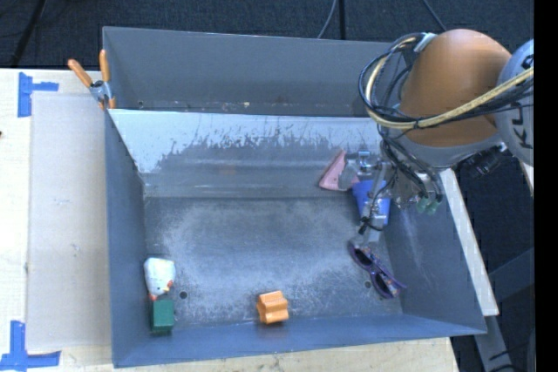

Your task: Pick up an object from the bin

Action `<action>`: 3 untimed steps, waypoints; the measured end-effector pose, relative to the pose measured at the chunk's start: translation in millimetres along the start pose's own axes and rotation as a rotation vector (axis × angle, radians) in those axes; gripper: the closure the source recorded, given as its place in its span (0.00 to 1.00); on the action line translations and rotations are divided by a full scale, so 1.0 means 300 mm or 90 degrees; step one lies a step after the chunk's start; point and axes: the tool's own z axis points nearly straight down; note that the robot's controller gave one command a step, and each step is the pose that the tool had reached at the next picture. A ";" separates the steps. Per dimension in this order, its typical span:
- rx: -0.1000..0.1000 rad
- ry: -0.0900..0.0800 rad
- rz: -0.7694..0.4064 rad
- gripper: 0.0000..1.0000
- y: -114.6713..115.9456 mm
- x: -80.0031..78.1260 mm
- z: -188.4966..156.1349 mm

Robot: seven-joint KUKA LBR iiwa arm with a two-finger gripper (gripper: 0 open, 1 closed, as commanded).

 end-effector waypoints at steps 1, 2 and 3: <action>0.000 -0.005 0.000 0.00 0.000 -0.005 -0.015; 0.000 -0.006 -0.023 0.00 -0.135 0.024 0.215; -0.001 -0.001 0.092 0.00 -0.259 0.061 0.256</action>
Offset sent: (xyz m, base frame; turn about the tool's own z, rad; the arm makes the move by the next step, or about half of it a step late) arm -0.0219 -0.0910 -0.1518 -0.0703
